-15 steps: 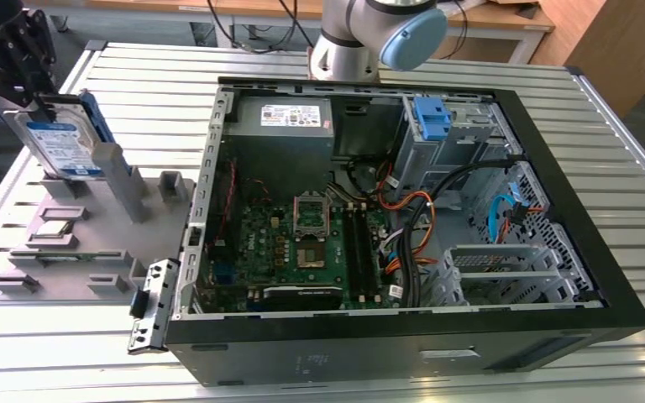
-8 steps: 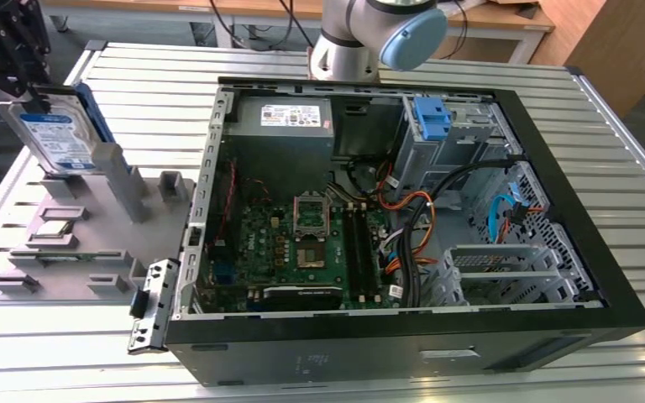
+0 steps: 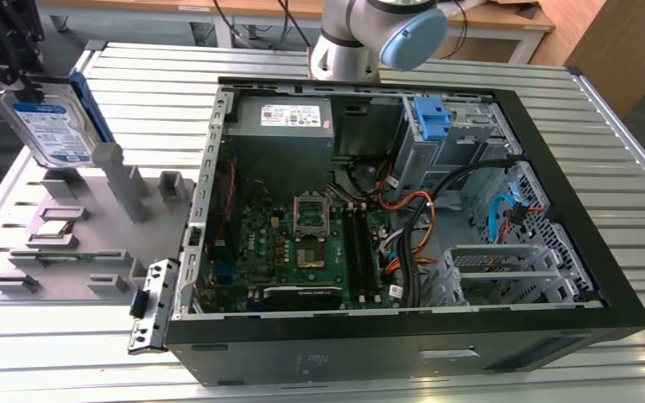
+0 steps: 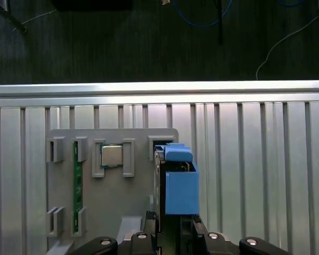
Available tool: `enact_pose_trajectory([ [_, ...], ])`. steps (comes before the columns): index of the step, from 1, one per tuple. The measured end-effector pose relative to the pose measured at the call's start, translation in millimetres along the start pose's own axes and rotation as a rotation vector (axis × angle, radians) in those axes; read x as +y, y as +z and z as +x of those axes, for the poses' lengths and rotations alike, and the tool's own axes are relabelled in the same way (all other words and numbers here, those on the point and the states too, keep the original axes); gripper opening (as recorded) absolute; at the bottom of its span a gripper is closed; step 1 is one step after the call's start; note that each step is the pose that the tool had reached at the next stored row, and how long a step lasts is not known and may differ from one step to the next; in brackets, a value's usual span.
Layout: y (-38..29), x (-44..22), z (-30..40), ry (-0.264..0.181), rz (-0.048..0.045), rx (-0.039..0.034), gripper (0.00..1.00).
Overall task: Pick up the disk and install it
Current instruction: 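Pick up the disk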
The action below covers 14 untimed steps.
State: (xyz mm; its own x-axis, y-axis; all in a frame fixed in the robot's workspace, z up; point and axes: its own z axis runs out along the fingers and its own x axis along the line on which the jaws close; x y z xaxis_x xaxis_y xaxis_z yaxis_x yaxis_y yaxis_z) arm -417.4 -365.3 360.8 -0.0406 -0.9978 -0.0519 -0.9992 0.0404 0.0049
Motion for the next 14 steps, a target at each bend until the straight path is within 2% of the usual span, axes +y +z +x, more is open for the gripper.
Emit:
enact_pose_trajectory([
  [14, -28.6, 0.2, -1.5, 0.000, 0.0000, 0.0000, 0.35],
])
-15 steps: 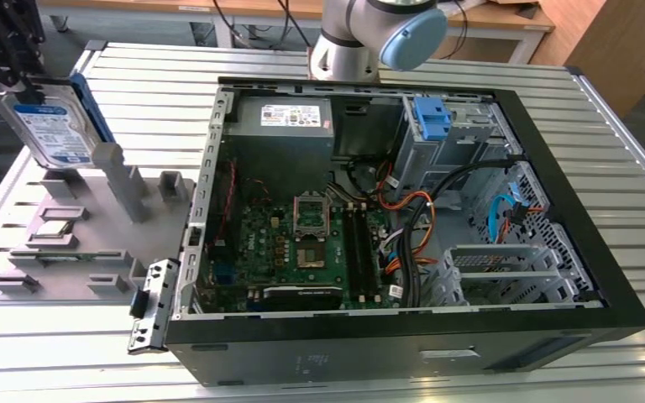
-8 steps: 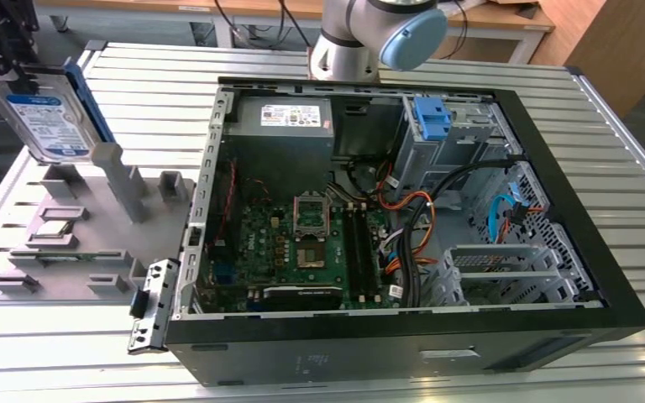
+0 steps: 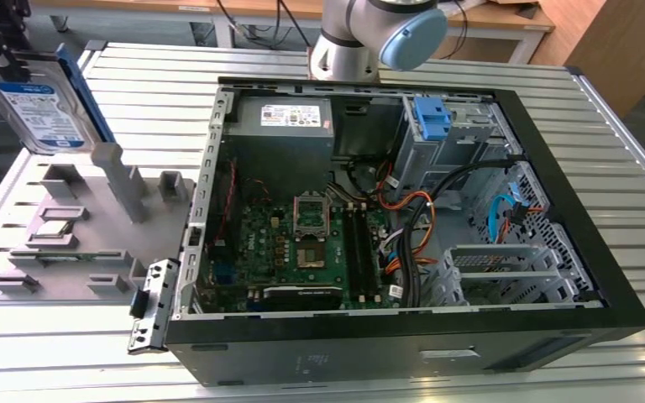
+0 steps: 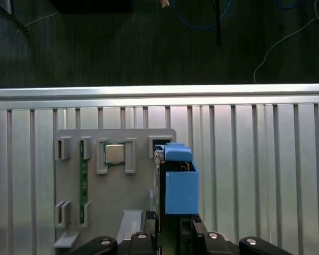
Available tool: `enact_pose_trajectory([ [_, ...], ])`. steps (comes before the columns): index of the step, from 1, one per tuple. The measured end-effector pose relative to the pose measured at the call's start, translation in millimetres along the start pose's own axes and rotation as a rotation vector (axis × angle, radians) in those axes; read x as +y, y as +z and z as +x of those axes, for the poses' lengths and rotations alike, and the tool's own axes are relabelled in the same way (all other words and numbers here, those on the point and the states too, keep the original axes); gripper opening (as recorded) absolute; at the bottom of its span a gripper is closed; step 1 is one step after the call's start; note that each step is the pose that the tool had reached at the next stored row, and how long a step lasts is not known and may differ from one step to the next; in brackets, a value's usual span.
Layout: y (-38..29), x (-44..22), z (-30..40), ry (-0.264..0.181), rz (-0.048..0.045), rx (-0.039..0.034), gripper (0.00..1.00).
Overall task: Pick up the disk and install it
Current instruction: 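Pick up the disk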
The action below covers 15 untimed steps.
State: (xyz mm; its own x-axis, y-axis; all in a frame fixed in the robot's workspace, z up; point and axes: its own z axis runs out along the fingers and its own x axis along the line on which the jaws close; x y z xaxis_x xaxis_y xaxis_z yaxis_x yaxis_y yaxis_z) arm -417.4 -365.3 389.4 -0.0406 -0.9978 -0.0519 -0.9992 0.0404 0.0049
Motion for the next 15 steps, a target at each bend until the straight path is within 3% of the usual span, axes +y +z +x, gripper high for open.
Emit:
enact_pose_trajectory([
  [10, -18.8, 0.1, -1.0, 0.000, -0.0001, 0.0000, 0.35],
  [15, -20.4, 0.1, -1.1, 0.000, 0.0000, 0.0000, 0.35],
])
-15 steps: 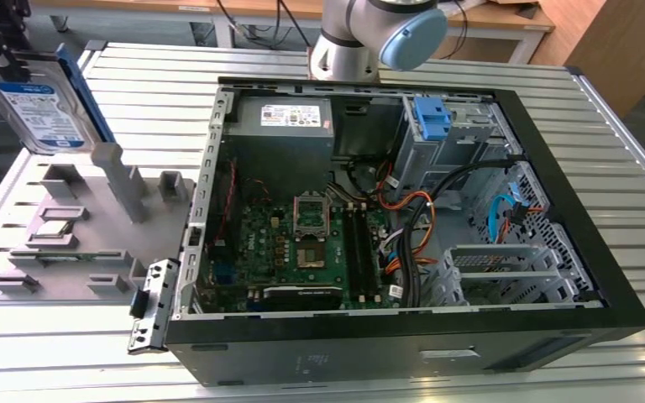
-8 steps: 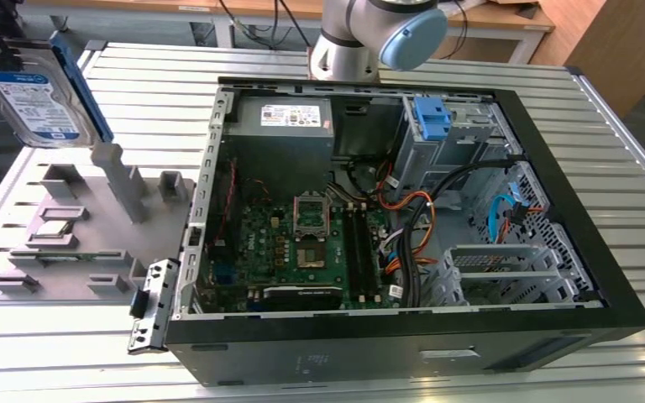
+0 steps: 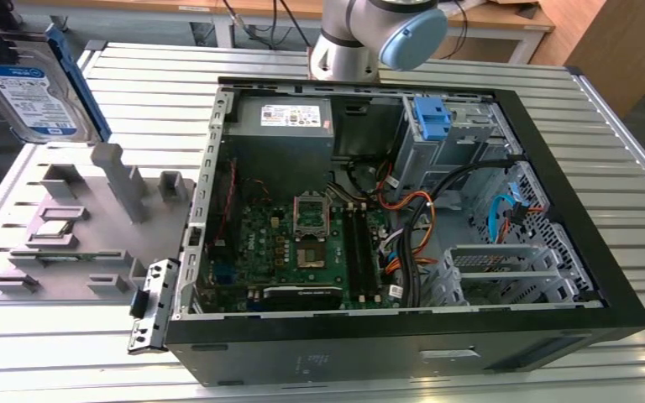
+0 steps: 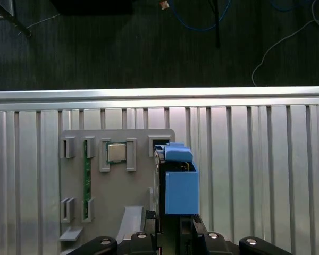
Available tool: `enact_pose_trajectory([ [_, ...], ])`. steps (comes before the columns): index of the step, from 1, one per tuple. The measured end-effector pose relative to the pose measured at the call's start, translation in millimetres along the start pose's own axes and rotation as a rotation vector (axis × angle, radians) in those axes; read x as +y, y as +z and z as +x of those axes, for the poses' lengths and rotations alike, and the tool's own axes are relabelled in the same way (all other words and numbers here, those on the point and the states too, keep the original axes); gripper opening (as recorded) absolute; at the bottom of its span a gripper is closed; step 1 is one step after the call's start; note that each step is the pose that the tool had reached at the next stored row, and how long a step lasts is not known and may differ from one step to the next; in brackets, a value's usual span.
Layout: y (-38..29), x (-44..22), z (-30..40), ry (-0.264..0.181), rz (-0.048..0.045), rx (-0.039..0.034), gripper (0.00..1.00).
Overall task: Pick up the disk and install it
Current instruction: 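Pick up the disk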
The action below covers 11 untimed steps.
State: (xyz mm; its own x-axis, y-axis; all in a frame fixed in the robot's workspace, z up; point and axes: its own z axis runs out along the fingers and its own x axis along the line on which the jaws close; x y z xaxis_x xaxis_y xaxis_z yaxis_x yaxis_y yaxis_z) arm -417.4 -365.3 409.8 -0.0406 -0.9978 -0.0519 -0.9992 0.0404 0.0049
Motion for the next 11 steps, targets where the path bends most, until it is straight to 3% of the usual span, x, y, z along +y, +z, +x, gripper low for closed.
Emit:
enact_pose_trajectory([
  [11, -2.1, 0.0, -0.1, 0.000, -0.0001, -0.0001, 0.35],
])
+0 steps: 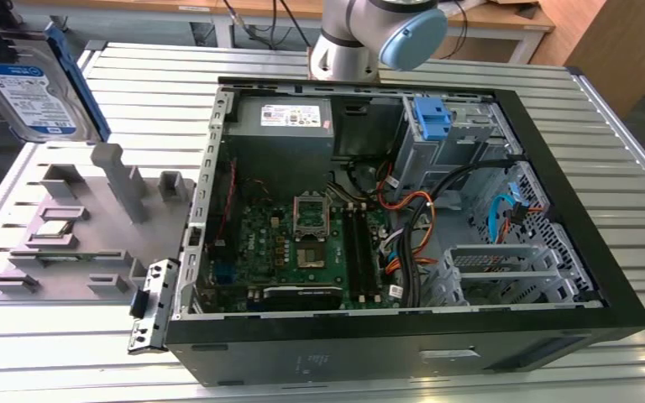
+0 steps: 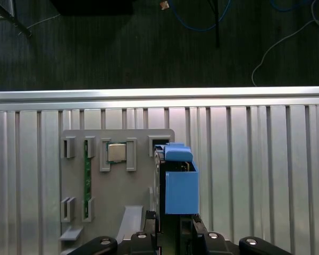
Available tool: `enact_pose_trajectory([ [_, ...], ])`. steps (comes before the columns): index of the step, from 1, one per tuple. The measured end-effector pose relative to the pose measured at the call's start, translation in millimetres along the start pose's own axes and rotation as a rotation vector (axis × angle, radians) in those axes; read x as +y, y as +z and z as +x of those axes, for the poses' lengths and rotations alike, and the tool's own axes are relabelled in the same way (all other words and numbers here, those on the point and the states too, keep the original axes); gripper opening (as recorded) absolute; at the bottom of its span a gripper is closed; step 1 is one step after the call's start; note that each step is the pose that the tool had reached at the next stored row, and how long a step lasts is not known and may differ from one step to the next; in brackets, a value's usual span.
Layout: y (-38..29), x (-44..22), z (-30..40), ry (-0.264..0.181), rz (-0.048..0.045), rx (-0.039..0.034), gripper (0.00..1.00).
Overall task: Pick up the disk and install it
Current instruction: 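Pick up the disk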
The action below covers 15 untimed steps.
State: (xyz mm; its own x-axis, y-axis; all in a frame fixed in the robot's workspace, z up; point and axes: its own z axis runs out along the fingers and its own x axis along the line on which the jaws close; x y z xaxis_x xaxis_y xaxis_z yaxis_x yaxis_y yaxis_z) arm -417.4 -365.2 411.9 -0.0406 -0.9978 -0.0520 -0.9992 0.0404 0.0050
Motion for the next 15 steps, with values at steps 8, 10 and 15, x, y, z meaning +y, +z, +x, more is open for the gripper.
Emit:
enact_pose_trajectory([
  [8, -10.7, 0.1, -0.5, 0.000, -0.0001, -0.0027, 0.35],
  [10, -13.7, 0.1, -0.7, 0.000, 0.0000, -0.0032, 0.35],
  [15, -23.1, 0.1, -1.2, 0.000, -0.0001, -0.0040, 0.35],
])
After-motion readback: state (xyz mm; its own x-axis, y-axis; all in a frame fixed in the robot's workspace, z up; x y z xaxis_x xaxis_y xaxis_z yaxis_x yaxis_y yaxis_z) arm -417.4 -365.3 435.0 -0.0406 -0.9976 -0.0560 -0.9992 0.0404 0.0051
